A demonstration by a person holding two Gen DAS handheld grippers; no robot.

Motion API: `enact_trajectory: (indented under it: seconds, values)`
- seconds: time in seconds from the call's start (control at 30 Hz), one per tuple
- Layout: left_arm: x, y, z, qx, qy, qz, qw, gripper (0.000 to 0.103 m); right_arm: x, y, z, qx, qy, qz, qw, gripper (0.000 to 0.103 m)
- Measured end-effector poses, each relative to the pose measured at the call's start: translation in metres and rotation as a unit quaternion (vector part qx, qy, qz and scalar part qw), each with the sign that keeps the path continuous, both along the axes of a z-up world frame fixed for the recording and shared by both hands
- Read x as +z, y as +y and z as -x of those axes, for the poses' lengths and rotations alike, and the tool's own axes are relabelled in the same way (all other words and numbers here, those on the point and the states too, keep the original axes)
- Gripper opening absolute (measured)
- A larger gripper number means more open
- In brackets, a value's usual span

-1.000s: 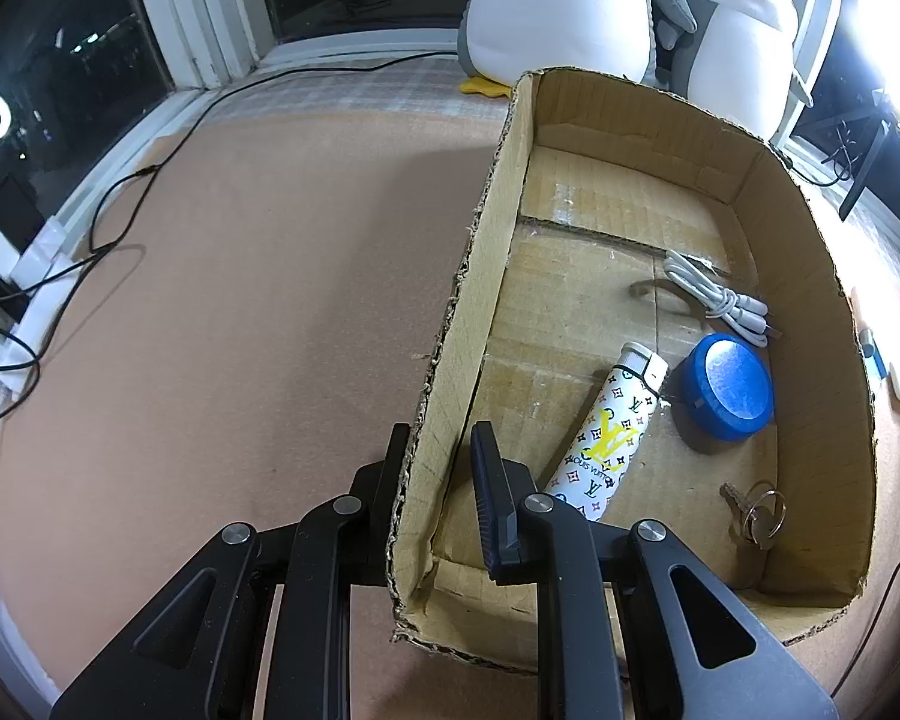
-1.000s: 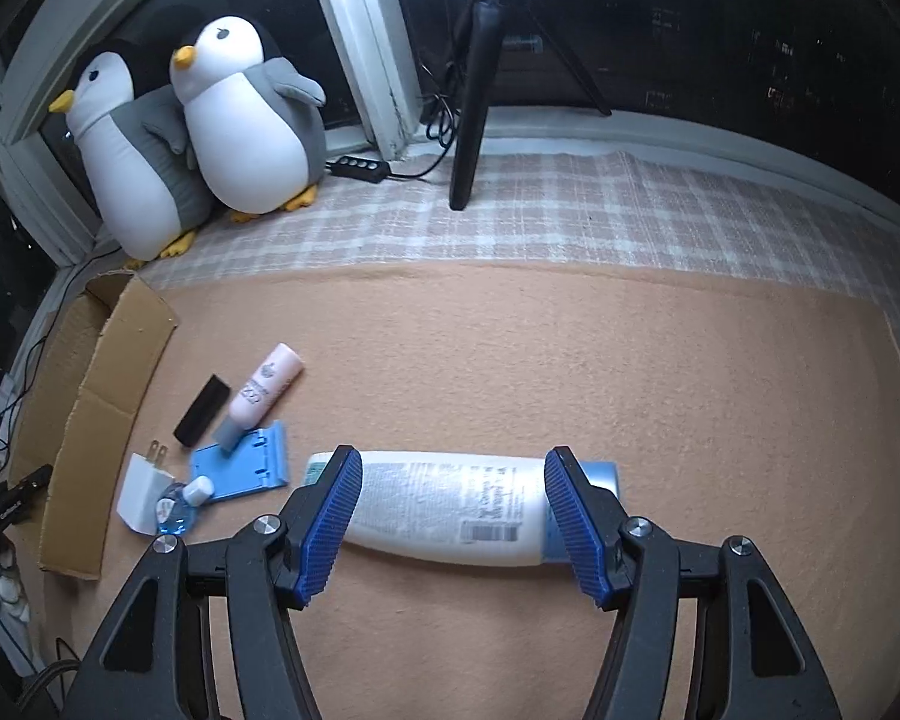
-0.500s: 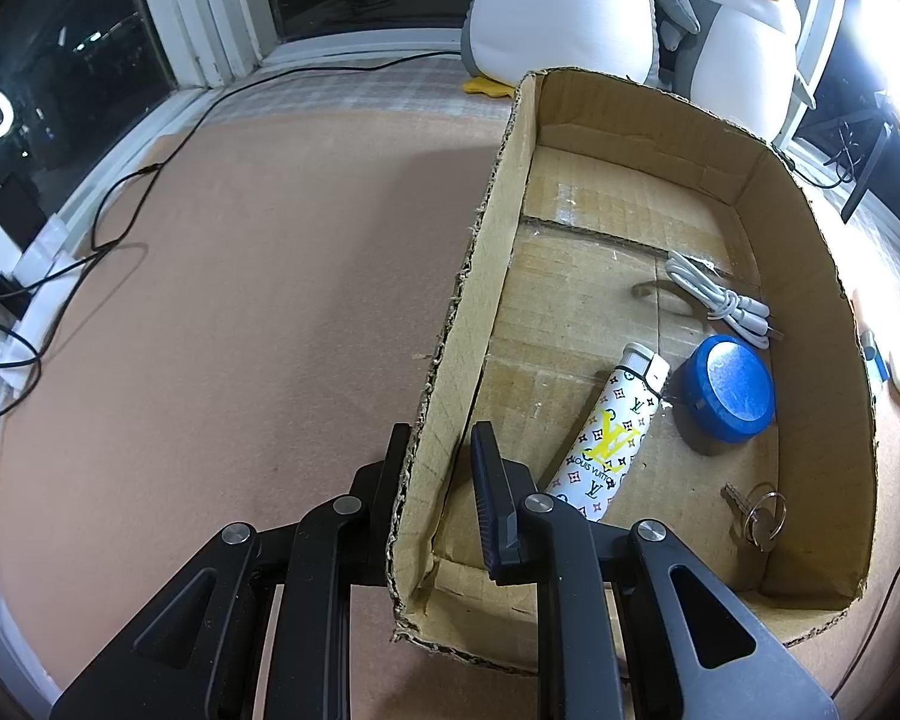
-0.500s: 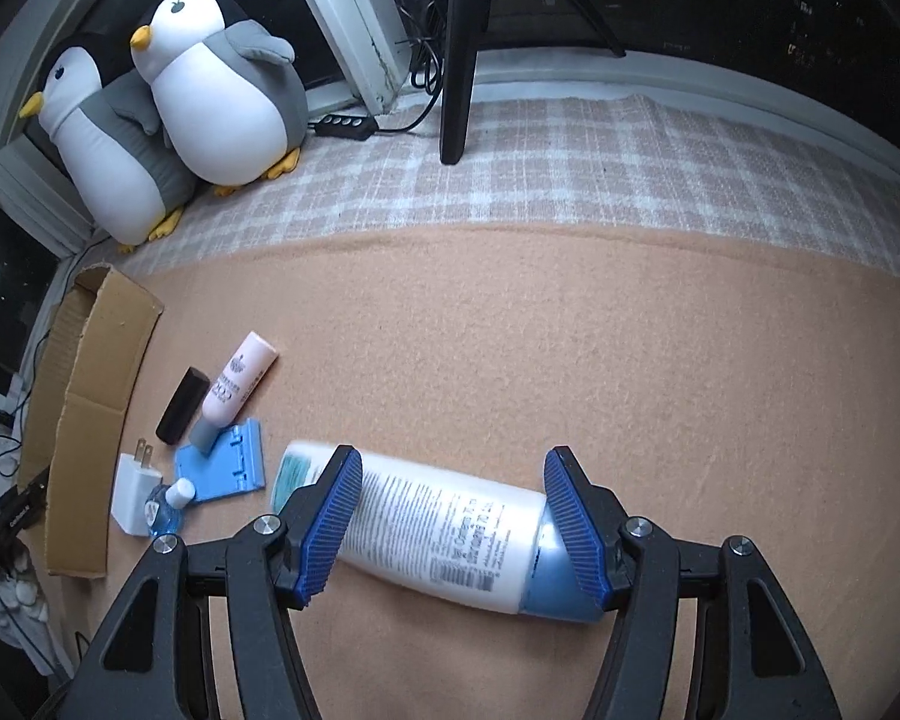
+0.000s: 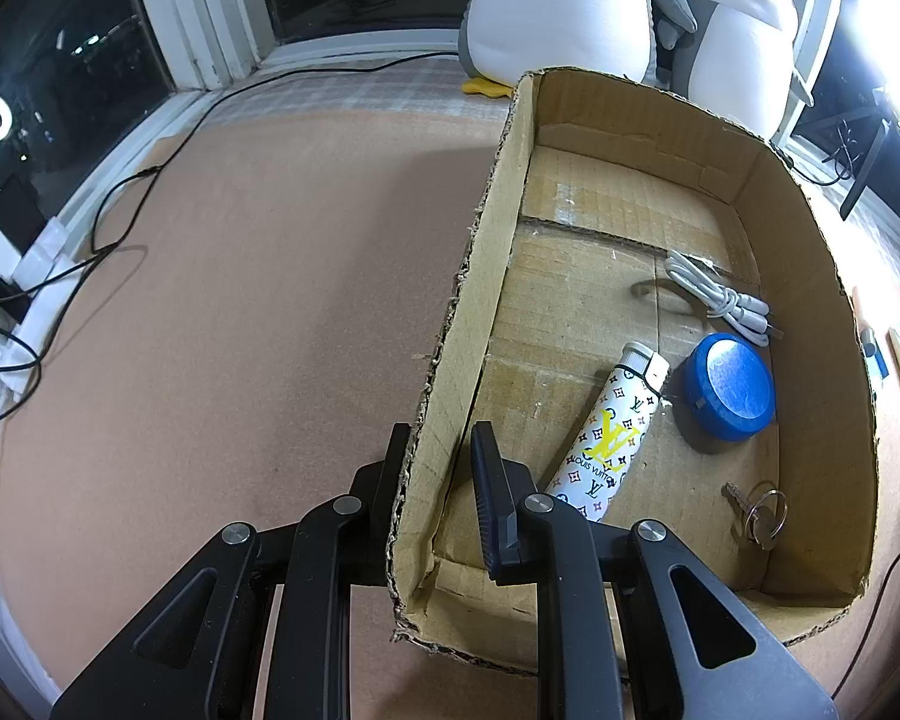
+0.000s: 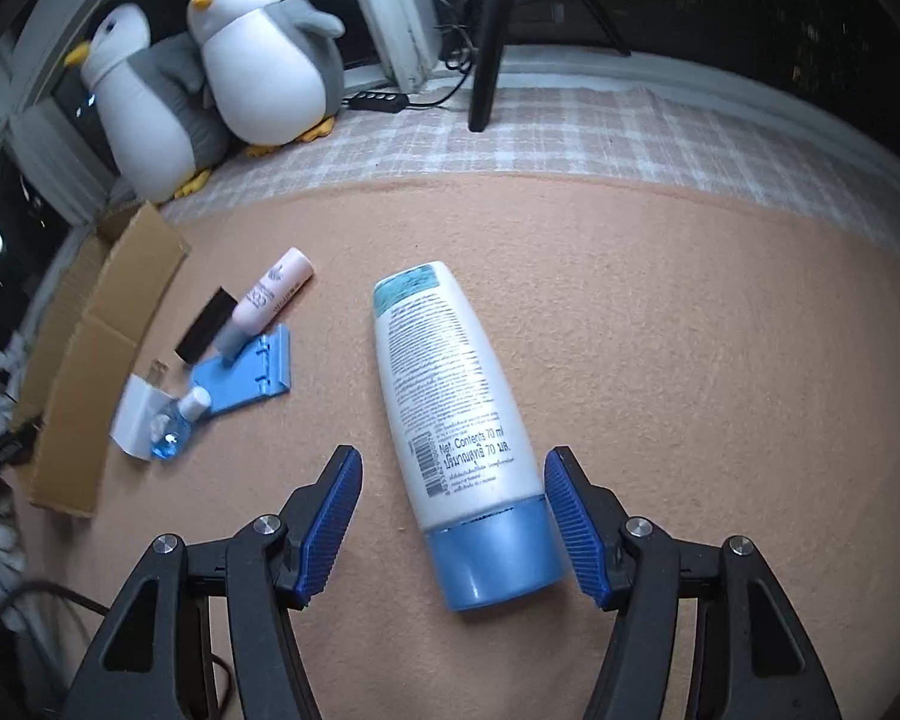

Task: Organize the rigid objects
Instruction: 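Move the open right gripper to the white-and-blue lotion bottle, then grasp the lotion bottle by its middle with the right gripper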

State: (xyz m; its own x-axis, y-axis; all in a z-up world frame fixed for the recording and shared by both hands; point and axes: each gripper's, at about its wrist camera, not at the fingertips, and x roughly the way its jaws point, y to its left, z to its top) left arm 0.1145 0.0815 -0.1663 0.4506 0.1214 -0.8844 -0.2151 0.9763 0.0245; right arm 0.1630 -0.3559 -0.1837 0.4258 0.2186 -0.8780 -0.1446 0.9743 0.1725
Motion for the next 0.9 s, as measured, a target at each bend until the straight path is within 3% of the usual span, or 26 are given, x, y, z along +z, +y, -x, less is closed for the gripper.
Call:
enact_trajectory:
  seconds: [0.1,0.4,0.57,0.63,0.7,0.9]
  values:
    - [0.0,0.0,0.0,-0.001,0.001,-0.002,1.0,0.018,-0.005,0.01,0.006,0.002,-0.037,0.034,0.999,0.059]
    - [0.0,0.001,-0.001,0.001,0.001,-0.002,1.0,0.018,-0.02,0.013,0.007,-0.007,-0.074,0.044,0.996,0.059]
    - [0.0,0.0,-0.001,0.001,0.001,-0.002,1.0,0.018,-0.022,0.019,0.009,-0.007,-0.085,0.061,0.994,0.057]
    - [0.0,0.0,-0.001,0.001,0.001,-0.002,1.0,0.018,-0.021,0.018,0.011,-0.011,-0.085,0.06,0.994,0.048]
    - [0.0,0.001,-0.001,0.001,0.001,-0.002,1.0,0.018,-0.021,0.016,0.011,-0.013,-0.081,0.058,0.995,0.046]
    - [0.0,0.0,-0.001,0.001,0.001,-0.002,1.0,0.018,-0.019,0.015,0.013,-0.018,-0.065,0.055,0.996,0.044]
